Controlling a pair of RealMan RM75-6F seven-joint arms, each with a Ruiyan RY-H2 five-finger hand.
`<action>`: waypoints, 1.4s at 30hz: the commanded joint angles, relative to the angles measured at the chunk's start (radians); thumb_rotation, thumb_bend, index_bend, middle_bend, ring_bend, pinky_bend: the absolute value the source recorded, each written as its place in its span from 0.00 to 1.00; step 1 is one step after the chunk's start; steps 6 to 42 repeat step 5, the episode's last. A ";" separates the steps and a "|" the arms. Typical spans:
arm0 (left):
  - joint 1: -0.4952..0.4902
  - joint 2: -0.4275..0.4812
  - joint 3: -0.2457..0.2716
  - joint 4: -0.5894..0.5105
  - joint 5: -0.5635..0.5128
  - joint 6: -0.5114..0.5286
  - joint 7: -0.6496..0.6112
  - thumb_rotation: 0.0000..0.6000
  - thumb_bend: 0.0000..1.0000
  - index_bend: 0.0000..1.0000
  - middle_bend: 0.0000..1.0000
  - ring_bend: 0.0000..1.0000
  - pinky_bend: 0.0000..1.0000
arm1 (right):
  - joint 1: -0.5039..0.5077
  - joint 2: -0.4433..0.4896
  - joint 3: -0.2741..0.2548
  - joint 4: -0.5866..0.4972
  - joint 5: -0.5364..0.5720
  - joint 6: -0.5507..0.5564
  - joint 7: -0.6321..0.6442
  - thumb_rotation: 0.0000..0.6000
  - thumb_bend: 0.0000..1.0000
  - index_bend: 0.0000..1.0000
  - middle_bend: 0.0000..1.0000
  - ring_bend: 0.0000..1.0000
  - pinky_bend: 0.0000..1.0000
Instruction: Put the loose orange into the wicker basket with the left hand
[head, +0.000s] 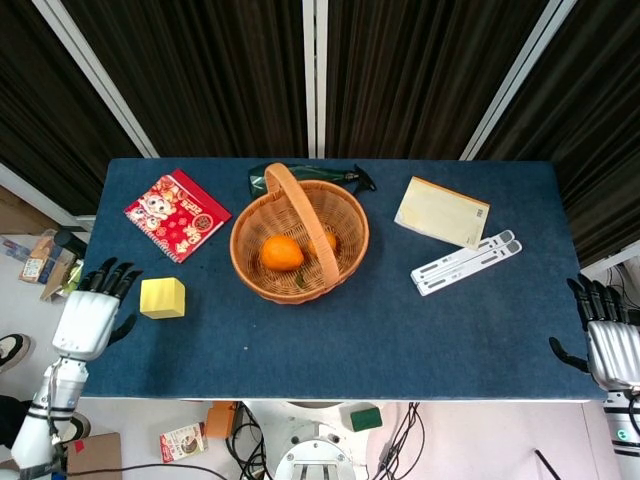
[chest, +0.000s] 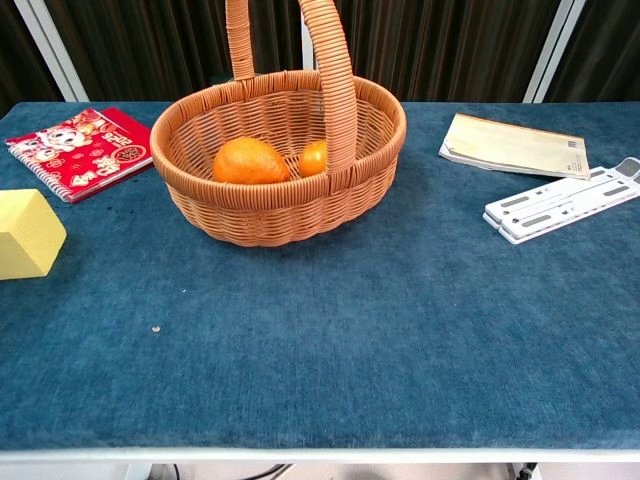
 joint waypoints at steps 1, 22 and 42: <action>0.059 -0.028 0.030 0.058 0.037 0.041 -0.036 0.85 0.16 0.14 0.08 0.03 0.17 | 0.002 -0.014 0.007 0.010 0.004 0.003 -0.011 1.00 0.23 0.00 0.00 0.00 0.00; 0.079 -0.034 0.023 0.097 0.054 0.038 -0.109 0.59 0.14 0.10 0.03 0.01 0.15 | 0.003 -0.021 0.003 0.016 -0.007 0.007 -0.007 1.00 0.23 0.00 0.00 0.00 0.00; 0.079 -0.034 0.023 0.097 0.054 0.038 -0.109 0.59 0.14 0.10 0.03 0.01 0.15 | 0.003 -0.021 0.003 0.016 -0.007 0.007 -0.007 1.00 0.23 0.00 0.00 0.00 0.00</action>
